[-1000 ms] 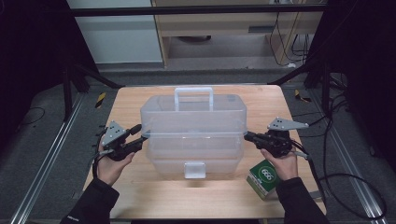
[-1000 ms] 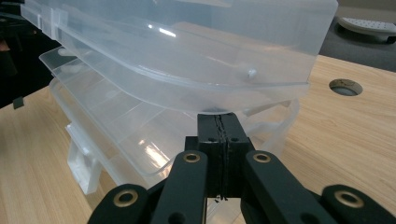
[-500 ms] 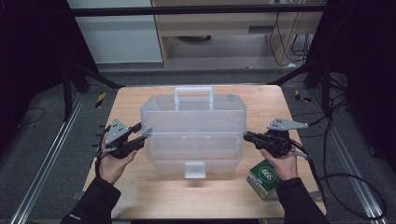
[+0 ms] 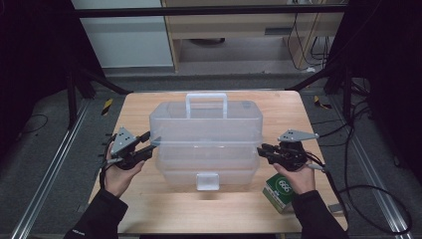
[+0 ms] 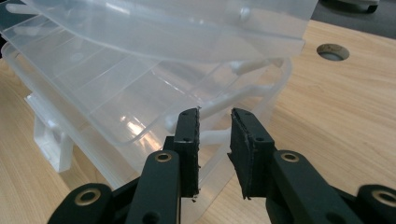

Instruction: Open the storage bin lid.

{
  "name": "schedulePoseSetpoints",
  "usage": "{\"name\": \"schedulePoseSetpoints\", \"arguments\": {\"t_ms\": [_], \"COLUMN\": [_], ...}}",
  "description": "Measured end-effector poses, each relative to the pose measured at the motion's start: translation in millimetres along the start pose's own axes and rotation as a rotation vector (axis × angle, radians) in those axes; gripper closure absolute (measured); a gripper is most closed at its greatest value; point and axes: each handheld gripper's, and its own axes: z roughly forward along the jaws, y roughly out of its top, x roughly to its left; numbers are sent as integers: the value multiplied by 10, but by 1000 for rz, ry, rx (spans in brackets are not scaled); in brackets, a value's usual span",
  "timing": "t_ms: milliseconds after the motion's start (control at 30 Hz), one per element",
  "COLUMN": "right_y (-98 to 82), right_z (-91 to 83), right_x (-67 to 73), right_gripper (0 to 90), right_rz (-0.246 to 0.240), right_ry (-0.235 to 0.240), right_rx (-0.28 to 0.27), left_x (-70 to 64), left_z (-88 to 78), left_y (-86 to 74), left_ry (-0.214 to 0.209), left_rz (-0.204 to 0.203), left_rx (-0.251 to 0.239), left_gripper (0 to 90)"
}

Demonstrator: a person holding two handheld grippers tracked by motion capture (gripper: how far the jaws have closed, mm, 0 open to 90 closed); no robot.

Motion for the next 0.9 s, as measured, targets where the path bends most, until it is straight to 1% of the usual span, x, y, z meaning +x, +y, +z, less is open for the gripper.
{"name": "schedulePoseSetpoints", "arguments": {"t_ms": [67, 133, 167, 200, 367, 400, 500, 700, 800, 833, 900], "right_y": [-10, -62, -62, -86, -90, -99, -106, -120, -123, -123, -124], "right_z": [9, 30, 30, 39, 65, 87, 103, 146, 157, 159, 164], "right_x": [-5, -33, -33, -41, -22, -17, -11, 2, 1, 5, 8], "right_gripper": [723, 720, 720, 719, 717, 721, 729, 741, 745, 750, 757], "right_rz": [3, 21, 21, 24, 27, 24, 21, 21, 26, 38, 40], "right_ry": [0, -11, -11, -24, -8, -13, -16, -8, -7, -8, -8], "right_rx": [2, 25, 25, 39, 44, 56, 62, 75, 76, 78, 77], "left_x": [4, 8, 8, 6, 6, 7, 10, 16, 24, 25, 27], "left_z": [1, 0, 0, 1, 1, 2, 2, 2, 3, 3, 3], "left_y": [1, 2, 2, 5, 6, 7, 9, 15, 24, 27, 32], "left_ry": [-3, -4, -4, -3, -3, -5, -6, -8, -10, -10, -9], "left_rz": [-7, -10, -10, -10, -11, -14, -14, -17, -23, -24, -23], "left_rx": [2, 4, 4, 5, 5, 5, 5, 6, 5, 5, 5], "left_gripper": [593, 589, 589, 590, 588, 587, 586, 586, 586, 586, 586]}}
